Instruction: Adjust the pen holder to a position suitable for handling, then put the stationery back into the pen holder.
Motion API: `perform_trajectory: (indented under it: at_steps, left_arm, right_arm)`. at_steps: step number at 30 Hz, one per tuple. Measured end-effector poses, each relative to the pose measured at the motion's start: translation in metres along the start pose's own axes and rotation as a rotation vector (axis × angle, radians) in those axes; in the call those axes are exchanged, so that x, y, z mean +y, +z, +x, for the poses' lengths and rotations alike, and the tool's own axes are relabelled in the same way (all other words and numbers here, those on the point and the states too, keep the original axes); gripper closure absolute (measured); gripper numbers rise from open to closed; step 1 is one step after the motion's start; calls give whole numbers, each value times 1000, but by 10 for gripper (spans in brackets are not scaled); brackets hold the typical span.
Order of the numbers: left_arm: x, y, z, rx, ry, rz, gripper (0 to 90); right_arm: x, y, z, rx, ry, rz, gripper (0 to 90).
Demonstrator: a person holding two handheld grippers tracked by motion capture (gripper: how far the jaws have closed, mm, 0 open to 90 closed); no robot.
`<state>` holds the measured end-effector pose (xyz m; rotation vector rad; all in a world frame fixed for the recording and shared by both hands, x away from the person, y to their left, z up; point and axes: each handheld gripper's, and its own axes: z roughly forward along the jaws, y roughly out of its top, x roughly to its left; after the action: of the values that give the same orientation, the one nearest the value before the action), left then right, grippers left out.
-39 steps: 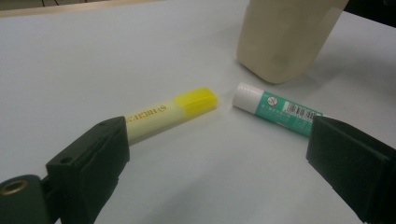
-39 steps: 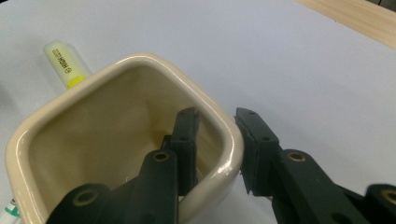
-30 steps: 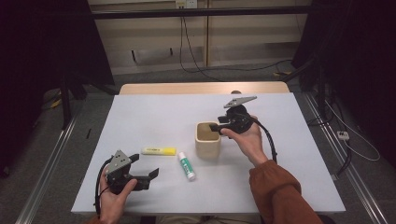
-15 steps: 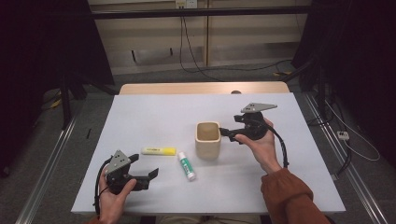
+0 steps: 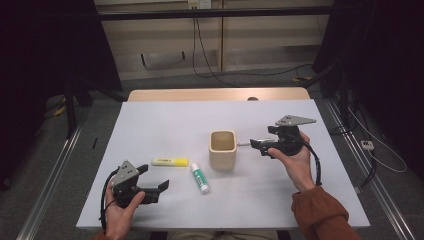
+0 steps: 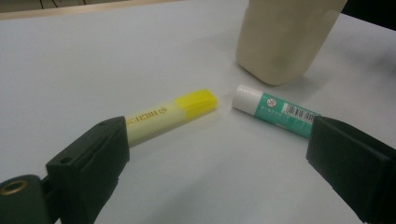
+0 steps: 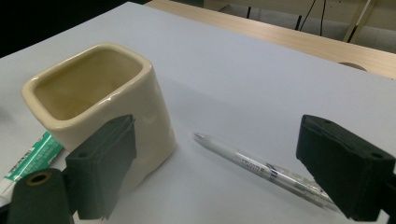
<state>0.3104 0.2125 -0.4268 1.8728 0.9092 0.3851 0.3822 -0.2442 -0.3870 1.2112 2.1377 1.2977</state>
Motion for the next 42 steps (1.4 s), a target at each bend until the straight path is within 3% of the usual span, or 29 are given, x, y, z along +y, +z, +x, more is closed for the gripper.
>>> perform_trajectory:
  at_steps: [5, 15, 17, 19, 22, 25, 30, 31, 33, 35, 38, 40, 42]
  left_arm:
    - [-1, 1, -1, -2, -6, 5, 58]
    - [-1, 0, -1, -2, 2, 8, 58]
    - [-1, 1, 0, -4, 2, 11, 58]
    - [-2, 2, 1, -1, -3, 16, 58]
    - [-3, 1, 2, 1, -11, 17, 58]
    - [-3, 0, 2, 1, -11, 11, 58]
    - [-3, 0, 0, 2, -5, 18, 58]
    - [-3, 0, -1, 2, -8, 18, 58]
    - [-2, 0, -1, 2, -3, 17, 58]
    - [-2, 0, -1, 4, 2, 20, 58]
    - [-2, 0, -2, 5, 8, 20, 58]
    - [-2, 1, -3, 5, 3, 24, 58]
    - [-2, 1, -2, 6, 7, 27, 58]
  right_arm:
    - [-7, -5, -8, -16, 9, -5, 122]
    - [-16, -1, -25, -39, 43, 72, 114]
    - [-17, 0, -30, -29, 59, 69, 127]
    - [-16, 0, -34, -53, 51, 61, 144]
    - [-16, 2, -40, -105, 28, 53, 248]
    - [-18, 4, -47, -136, 47, 45, 394]
    - [-16, 5, -53, -101, 56, 46, 629]
    - [-16, 6, -53, -95, 45, 53, 697]
    - [-17, 5, -54, -99, 32, 52, 752]
    - [-17, 4, -56, -107, 48, 37, 900]
    - [-18, 4, -57, -81, 55, 27, 900]
    - [-20, 5, -56, -100, -4, 28, 900]
    - [-20, 9, -57, -89, 5, 62, 900]
